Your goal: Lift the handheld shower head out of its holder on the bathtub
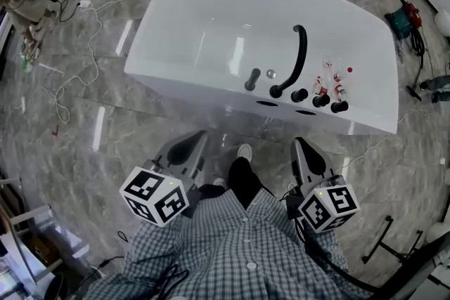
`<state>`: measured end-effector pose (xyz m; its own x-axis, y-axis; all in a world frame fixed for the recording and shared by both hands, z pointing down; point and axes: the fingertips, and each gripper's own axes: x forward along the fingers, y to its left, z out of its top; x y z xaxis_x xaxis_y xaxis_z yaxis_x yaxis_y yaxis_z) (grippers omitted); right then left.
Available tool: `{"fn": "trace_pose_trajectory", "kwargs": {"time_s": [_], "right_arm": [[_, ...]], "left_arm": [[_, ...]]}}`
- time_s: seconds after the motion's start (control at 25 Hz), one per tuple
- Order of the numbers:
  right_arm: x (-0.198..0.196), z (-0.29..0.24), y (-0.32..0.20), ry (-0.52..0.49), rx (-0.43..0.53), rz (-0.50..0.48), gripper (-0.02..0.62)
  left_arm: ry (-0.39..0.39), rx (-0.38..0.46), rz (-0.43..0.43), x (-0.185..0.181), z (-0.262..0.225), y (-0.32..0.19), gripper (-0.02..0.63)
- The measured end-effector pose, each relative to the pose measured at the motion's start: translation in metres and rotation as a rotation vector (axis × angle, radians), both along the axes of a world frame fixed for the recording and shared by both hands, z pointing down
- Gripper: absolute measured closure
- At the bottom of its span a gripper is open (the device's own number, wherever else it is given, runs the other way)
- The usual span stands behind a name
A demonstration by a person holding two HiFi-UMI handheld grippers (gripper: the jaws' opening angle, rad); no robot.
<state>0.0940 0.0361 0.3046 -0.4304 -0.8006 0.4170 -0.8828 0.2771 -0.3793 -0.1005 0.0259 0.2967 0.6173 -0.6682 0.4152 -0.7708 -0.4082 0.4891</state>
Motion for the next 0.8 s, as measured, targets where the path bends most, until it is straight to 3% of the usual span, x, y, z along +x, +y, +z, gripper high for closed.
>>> {"fn": "trace_pose_trajectory", "kwargs": {"time_s": [0.52, 0.8], "right_arm": [[0.046, 0.017, -0.088, -0.079, -0.044, -0.038, 0.577], [0.051, 0.033, -0.096, -0.086, -0.077, -0.011, 0.577]], "left_arm": [[-0.111, -0.010, 0.021, 0.060, 0.017, -0.080, 0.597], [-0.084, -0.077, 0.056, 0.071, 0.037, -0.092, 0.597]]}}
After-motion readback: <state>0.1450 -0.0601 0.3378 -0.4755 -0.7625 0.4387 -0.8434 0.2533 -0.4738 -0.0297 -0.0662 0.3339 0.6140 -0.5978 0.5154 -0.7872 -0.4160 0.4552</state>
